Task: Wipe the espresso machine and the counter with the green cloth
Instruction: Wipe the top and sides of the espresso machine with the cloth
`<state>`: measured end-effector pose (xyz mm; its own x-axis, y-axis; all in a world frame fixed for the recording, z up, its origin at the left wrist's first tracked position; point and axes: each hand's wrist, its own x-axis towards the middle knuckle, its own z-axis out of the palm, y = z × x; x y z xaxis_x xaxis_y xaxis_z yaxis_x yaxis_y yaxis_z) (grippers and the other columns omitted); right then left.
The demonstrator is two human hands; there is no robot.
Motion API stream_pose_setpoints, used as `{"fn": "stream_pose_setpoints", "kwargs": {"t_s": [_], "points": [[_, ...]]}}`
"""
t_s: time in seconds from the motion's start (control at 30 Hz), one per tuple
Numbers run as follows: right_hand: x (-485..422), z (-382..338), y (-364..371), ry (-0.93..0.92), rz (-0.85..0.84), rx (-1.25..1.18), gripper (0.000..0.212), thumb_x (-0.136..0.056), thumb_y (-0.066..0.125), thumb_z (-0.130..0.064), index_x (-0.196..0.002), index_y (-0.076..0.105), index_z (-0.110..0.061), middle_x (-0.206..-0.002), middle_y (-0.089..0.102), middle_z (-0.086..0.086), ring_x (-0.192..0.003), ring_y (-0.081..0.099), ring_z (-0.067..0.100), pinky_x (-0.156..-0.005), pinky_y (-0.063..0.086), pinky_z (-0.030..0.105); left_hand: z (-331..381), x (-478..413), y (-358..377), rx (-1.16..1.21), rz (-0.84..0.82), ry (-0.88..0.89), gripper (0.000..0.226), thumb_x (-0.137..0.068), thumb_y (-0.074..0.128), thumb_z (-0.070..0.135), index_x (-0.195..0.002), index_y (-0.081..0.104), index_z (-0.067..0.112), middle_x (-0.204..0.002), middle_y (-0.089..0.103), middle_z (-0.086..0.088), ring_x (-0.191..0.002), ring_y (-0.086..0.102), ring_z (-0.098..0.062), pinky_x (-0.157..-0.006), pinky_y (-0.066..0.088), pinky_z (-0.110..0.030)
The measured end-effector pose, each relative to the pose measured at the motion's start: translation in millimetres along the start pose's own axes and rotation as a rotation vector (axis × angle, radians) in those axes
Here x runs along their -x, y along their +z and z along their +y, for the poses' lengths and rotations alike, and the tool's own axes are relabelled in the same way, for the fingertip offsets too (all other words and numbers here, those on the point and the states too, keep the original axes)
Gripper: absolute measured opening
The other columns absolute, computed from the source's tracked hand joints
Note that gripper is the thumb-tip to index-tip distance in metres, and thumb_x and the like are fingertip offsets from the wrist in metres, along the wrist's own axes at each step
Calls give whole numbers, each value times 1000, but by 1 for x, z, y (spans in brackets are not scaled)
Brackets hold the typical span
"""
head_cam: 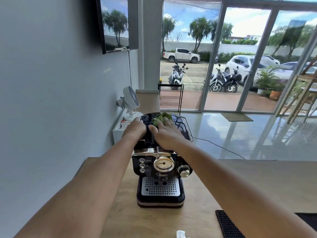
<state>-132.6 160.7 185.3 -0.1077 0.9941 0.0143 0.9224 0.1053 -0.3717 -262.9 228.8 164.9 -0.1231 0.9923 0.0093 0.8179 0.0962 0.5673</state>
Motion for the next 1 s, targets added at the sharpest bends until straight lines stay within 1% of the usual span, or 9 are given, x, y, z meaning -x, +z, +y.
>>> {"fn": "stream_pose_setpoints", "kwargs": {"t_s": [0.07, 0.13, 0.27, 0.37, 0.43, 0.57, 0.7, 0.8, 1.0], "points": [[32, 3, 3, -143, -41, 38, 60, -101, 16, -55, -156, 17, -29, -165, 2, 2, -152, -4, 19, -122, 2, 42, 2, 0, 1, 23, 12, 31, 43, -98, 28, 2, -140, 38, -1, -154, 28, -12, -140, 30, -26, -110, 25, -30], [48, 15, -2, -178, -50, 78, 56, -102, 16, -51, -155, 16, -33, -165, 2, -4, -151, -3, 15, -122, 4, 41, 3, -1, 3, 81, 23, 41, 45, -100, 24, 2, -144, 33, -1, -157, 23, -11, -143, 25, -24, -112, 20, -28], [-2, 34, -14, -11, 46, 132, 58, -101, 13, -49, -154, 24, -26, -163, 19, 1, -150, 16, 21, -121, 5, 48, 1, 1, 2, 137, 4, 53, 50, -101, 19, 4, -151, 21, 7, -162, 9, -6, -146, 17, -22, -115, 15, -27], [-28, 26, -7, 55, 22, 40, 65, -100, 16, -53, -157, 13, -23, -165, 7, 5, -152, 5, 25, -121, 4, 43, 0, 2, 0, 235, 46, 46, 51, -101, 18, 1, -152, 16, 5, -162, 4, -5, -148, 11, -20, -115, 10, -24], [-17, 14, -1, -51, 14, 12, 61, -101, 18, -51, -156, 18, -24, -165, 5, 4, -152, 2, 23, -121, 3, 41, 1, 4, 1, 262, 6, 32, 48, -103, 18, 4, -151, 18, 4, -162, 7, -6, -148, 9, -20, -115, 8, -25], [27, 10, -4, -324, -31, 39, 51, -103, 19, -43, -149, 38, -32, -162, 21, -6, -150, 9, 12, -120, 9, 38, -3, 1, 5, 268, -7, 83, 48, -105, 17, 12, -152, 18, 8, -162, 9, -4, -148, 9, -18, -115, 8, -24], [2, 21, -21, -203, -4, 133, 50, -103, 22, -42, -148, 39, -31, -162, 22, -4, -149, 18, 16, -117, 18, 36, -5, -6, 5, 320, -25, 58, 48, -104, 17, 7, -152, 15, 6, -162, 7, -3, -149, 5, -17, -114, 5, -21], [-34, 11, -11, -140, -24, 131, 52, -102, 23, -35, -153, 27, -28, -165, 7, 3, -152, 2, 22, -120, 4, 38, -6, -5, 4, 334, -29, 38, 48, -103, 19, 3, -151, 17, 3, -162, 6, -5, -149, 5, -19, -113, 7, -20], [-33, 8, -3, -301, -84, 173, 50, -103, 25, -29, -153, 29, -27, -164, 15, -4, -151, 0, 16, -121, -2, 36, -6, -1, 6, 496, 24, -8, 44, -105, 27, 19, -148, 33, 11, -157, 28, -4, -145, 23, -17, -114, 15, -23]]}}
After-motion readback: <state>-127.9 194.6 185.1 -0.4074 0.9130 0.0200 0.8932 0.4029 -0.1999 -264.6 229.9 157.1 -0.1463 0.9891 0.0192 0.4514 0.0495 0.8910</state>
